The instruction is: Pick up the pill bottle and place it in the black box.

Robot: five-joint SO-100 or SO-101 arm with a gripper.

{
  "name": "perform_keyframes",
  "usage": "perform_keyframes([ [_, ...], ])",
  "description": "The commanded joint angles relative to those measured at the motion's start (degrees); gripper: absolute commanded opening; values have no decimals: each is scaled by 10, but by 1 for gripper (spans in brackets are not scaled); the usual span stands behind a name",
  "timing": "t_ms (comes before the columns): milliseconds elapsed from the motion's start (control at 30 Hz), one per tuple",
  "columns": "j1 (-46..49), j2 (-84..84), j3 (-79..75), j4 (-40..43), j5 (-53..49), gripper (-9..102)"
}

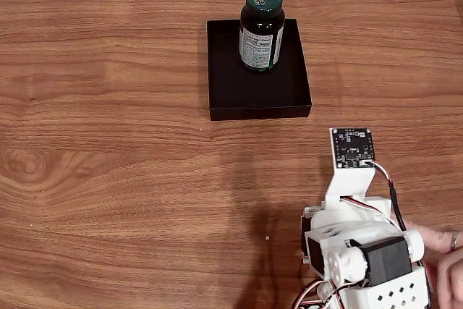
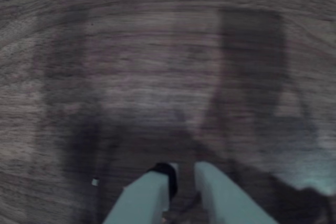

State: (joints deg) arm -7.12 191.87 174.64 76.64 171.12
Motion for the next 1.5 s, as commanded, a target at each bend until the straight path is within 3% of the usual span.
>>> perform_keyframes([
  [0,3,-6,-11,94,-17,0],
  [667,61,-5,-11,56,-82,0],
  [1000,47,-5,-11,92,-14,0],
  [1467,46,-5,-11,94,-10,0],
])
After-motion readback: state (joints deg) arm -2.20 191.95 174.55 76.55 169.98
